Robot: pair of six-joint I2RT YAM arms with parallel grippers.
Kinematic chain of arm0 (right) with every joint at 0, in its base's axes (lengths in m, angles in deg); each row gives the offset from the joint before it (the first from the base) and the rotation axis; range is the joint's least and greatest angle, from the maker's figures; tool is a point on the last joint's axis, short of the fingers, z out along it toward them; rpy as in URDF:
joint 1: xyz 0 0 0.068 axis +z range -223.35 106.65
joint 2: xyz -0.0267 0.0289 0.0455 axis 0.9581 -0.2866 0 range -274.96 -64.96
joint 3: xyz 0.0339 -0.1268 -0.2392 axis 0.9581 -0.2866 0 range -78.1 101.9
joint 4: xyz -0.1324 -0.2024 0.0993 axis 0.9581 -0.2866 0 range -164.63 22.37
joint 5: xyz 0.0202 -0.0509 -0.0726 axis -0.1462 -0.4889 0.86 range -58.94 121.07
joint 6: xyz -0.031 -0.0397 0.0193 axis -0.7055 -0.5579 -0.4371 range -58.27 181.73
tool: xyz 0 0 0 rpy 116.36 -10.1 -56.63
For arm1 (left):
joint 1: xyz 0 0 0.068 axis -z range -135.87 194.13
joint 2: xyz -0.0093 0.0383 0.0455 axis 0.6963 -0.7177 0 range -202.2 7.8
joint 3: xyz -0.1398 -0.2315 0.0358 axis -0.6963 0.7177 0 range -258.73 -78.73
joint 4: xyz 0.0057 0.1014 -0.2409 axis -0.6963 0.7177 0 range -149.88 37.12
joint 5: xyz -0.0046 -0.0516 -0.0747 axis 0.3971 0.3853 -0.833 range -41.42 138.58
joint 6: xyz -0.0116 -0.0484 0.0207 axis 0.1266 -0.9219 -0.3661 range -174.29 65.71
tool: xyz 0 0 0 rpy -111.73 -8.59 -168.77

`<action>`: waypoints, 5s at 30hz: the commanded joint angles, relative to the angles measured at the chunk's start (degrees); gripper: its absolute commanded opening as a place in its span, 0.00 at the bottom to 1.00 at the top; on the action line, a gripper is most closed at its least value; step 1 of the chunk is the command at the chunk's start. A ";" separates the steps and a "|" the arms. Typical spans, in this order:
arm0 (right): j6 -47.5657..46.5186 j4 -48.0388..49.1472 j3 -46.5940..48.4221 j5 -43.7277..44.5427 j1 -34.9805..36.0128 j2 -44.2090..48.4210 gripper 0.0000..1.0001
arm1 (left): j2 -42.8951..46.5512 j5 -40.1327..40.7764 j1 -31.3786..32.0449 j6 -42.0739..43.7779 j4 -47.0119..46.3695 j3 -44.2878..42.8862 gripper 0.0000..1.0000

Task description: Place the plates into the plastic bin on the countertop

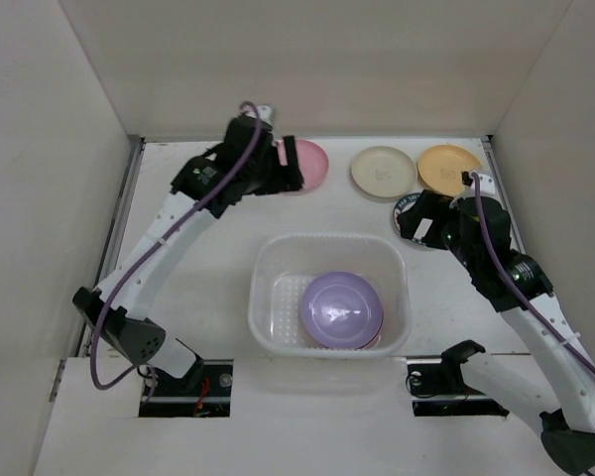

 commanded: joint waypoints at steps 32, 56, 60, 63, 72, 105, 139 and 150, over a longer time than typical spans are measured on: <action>5.23 3.74 3.11 -0.34 -5.86 -11.44 1.00 | -50.34 -19.30 -32.40 -10.04 -34.00 -14.67 0.66; 2.77 2.86 1.36 -0.96 -5.86 -7.41 1.00 | -45.36 -17.81 -31.69 -10.39 -31.37 -12.48 0.01; 1.72 2.94 0.39 -1.48 -5.86 -4.86 1.00 | -32.90 -17.46 -34.33 -10.57 -31.37 -10.55 0.02; 1.45 3.12 -0.75 -2.10 -5.34 -2.40 1.00 | -23.05 -17.89 -34.51 -10.48 -30.32 -8.36 0.02; 3.39 2.42 -5.76 -4.74 -3.84 5.68 1.00 | 3.68 -18.95 -20.47 -8.02 -22.06 15.00 0.04; 12.61 10.33 -12.53 0.54 -24.57 -13.55 1.00 | 10.03 -4.19 9.79 -2.84 -21.79 50.19 0.20; 31.16 51.54 -24.04 -33.56 -44.27 -50.02 0.49 | 25.32 -1.63 -4.89 3.41 -6.94 33.49 1.00; 32.74 53.14 -27.47 -33.92 -45.15 -46.62 0.00 | 26.82 -2.25 -7.09 3.41 -6.50 34.54 1.00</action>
